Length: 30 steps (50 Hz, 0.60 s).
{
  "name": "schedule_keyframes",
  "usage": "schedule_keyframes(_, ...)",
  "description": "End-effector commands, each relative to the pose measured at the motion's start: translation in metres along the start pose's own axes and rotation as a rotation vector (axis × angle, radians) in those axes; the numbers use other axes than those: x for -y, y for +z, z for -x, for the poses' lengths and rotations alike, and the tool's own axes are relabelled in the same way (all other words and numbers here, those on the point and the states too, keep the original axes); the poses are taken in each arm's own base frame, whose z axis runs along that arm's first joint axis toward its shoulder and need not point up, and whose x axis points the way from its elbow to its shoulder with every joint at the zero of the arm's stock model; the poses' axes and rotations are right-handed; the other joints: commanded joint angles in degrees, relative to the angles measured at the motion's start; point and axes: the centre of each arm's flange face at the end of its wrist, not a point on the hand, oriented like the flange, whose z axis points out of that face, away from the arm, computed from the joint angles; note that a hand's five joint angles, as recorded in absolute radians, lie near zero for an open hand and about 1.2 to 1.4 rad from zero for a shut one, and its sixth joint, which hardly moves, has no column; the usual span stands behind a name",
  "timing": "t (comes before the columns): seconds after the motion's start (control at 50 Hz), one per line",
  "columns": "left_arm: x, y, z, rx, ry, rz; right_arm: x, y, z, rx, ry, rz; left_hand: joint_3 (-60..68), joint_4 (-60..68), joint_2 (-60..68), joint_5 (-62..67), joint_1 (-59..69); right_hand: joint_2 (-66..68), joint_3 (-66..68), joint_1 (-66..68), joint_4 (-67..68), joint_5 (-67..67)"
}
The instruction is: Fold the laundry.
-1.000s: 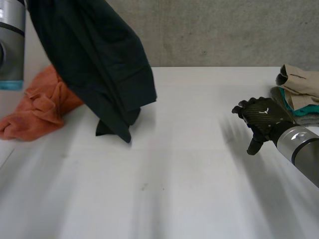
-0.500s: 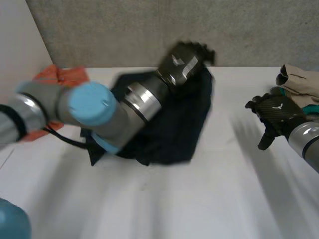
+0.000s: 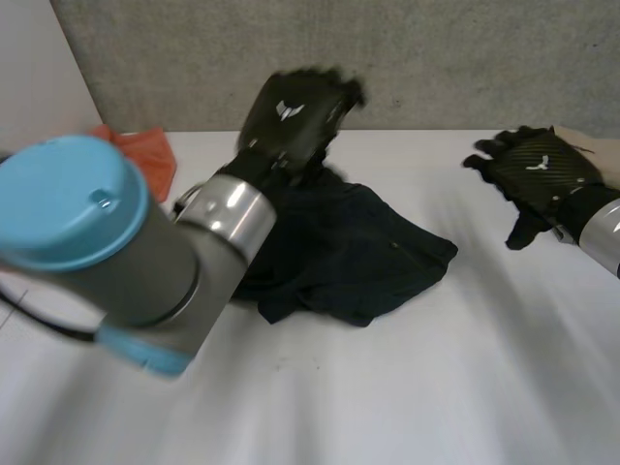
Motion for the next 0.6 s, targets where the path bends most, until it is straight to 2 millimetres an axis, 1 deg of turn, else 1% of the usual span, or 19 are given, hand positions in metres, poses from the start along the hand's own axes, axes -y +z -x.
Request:
schedule_keyframes(0.02, -0.047, -0.074, 0.001, 0.132, 0.099, 0.418, -0.016, 0.018, 0.019, 0.174, -0.05, -0.003, 17.2, 17.32, 17.23, 17.16, 16.73, 0.71, 1.51, 2.22, 0.02, 0.2)
schedule_keyframes(0.1, -0.065, -0.093, -0.006, 0.131, 0.072, 0.52, -0.039, 0.038, 0.023, 0.215, -0.021, 0.054, 16.06, 16.17, 16.09, 16.02, 15.59, 4.75, 5.55, 6.26, 4.06, 4.24)
schedule_keyframes(0.14, -0.074, -0.096, -0.007, 0.133, 0.056, 0.548, -0.045, 0.046, 0.027, 0.23, -0.011, 0.065, 12.54, 12.65, 12.57, 12.49, 12.06, 6.1, 6.9, 7.61, 5.41, 5.59)
schedule_keyframes(0.16, -0.085, -0.096, -0.007, 0.136, 0.042, 0.576, -0.051, 0.052, 0.031, 0.241, -0.005, 0.073, 10.02, 10.13, 10.05, 9.97, 9.55, 7.44, 8.24, 8.95, 6.75, 6.93)
schedule_keyframes(0.22, -0.1, -0.093, -0.006, 0.144, 0.03, 0.605, -0.06, 0.061, 0.038, 0.252, 0.001, 0.091, 8.82, 8.94, 8.85, 8.78, 8.35, 7.45, 8.25, 8.97, 6.76, 6.94)
schedule_keyframes(0.24, -0.107, -0.089, -0.003, 0.155, 0.026, 0.611, -0.067, 0.066, 0.043, 0.258, 0.003, 0.106, 7.98, 8.1, 8.01, 7.94, 7.51, 7.45, 8.25, 8.97, 6.76, 6.94)
schedule_keyframes(0.3, -0.114, -0.081, 0.003, 0.172, 0.025, 0.601, -0.076, 0.071, 0.048, 0.266, 0.01, 0.122, 8.14, 8.26, 8.17, 8.1, 7.67, 7.45, 8.25, 8.97, 6.76, 6.94)
schedule_keyframes(0.32, -0.117, -0.076, 0.005, 0.18, 0.023, 0.588, -0.082, 0.074, 0.052, 0.268, 0.013, 0.135, 8.48, 8.59, 8.51, 8.43, 8.0, 7.45, 8.25, 8.97, 6.76, 6.94)
schedule_keyframes(0.44, -0.133, -0.06, 0.006, 0.183, 0.025, 0.576, -0.09, 0.083, 0.056, 0.258, 0.007, 0.128, 9.15, 9.27, 9.18, 9.11, 8.68, 7.45, 8.25, 8.97, 6.76, 6.94)
schedule_keyframes(0.52, -0.145, -0.052, 0.006, 0.181, 0.03, 0.578, -0.095, 0.09, 0.064, 0.26, -0.002, 0.116, 9.32, 9.43, 9.35, 9.27, 8.85, 8.79, 9.59, 10.3, 8.1, 8.28)
schedule_keyframes(0.6, -0.157, -0.042, 0.005, 0.175, 0.03, 0.578, -0.102, 0.097, 0.067, 0.242, -0.013, 0.114, 15.35, 15.47, 15.38, 15.31, 14.88, 15.01, 15.81, 16.52, 14.31, 14.49)
